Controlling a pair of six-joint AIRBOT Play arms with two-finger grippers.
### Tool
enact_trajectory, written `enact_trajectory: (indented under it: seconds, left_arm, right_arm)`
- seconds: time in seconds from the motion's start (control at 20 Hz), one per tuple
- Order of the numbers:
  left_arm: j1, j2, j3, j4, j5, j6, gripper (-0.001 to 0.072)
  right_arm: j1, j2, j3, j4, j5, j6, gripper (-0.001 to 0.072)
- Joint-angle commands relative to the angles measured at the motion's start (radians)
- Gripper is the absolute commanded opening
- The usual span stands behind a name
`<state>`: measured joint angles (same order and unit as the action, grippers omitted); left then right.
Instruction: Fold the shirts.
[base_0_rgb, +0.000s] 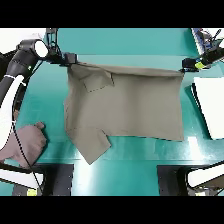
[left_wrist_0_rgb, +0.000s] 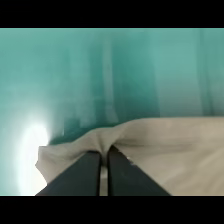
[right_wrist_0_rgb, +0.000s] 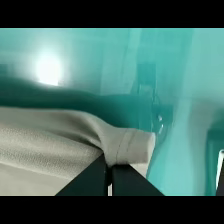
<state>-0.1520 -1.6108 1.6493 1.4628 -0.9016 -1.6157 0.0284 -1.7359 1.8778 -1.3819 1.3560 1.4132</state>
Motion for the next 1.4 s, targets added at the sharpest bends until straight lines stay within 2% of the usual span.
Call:
enact_trajectory:
  seconds: [0.0,0.05,0.15,0.3,0.45,0.5,0.55,0.6,0.75,0.9,1.1,1.35]
  left_arm:
    - [0.001,-0.017,0.028,0.004,-0.252,0.046,0.0028]
    - [0.001,-0.017,0.018,0.003,-0.319,0.046,0.0027]
    - [0.001,-0.017,-0.022,-0.014,-0.348,0.046,0.0027]
    - [0.001,-0.017,-0.139,-0.095,-0.267,0.045,0.0028]
    - [0.001,-0.017,-0.237,-0.149,-0.195,0.044,0.0035]
    - [0.001,-0.017,-0.241,-0.151,-0.195,0.044,0.0245]
    - [0.001,-0.015,-0.236,-0.150,-0.204,0.045,0.0457]
    - [0.001,-0.008,-0.228,-0.147,-0.226,0.045,0.0453]
    - [0.001,0.087,-0.232,-0.049,-0.315,0.045,0.0454]
    - [0.001,0.243,-0.333,0.050,-0.392,0.045,0.0455]
    - [0.001,0.503,-0.653,0.014,-0.377,-0.027,0.0456]
    - [0.001,0.752,-1.031,-0.148,-0.334,-0.117,0.0456]
  right_arm:
    - [-0.001,0.030,-0.040,-0.001,0.015,-0.011,0.0013]
    - [-0.001,0.061,-0.100,-0.001,0.008,-0.011,0.0013]
    - [0.002,0.120,-0.236,0.002,-0.018,-0.009,0.0013]
    - [0.001,0.158,-0.391,0.005,-0.070,-0.008,0.0015]
    - [0.001,0.159,-0.473,0.082,-0.103,-0.008,0.0020]
    - [0.000,0.159,-0.481,0.105,-0.113,-0.009,0.0142]
    - [-0.003,0.160,-0.478,0.117,-0.114,-0.008,0.0327]
    - [-0.008,0.160,-0.464,0.136,-0.098,-0.009,0.0346]
    - [-0.038,0.217,-0.459,0.182,-0.003,-0.027,0.0344]
    - [-0.072,0.367,-0.583,0.247,0.042,-0.067,0.0344]
    - [-0.090,0.560,-0.756,0.265,-0.008,-0.079,0.0344]
    - [-0.090,0.702,-0.840,0.266,-0.048,-0.079,0.0343]
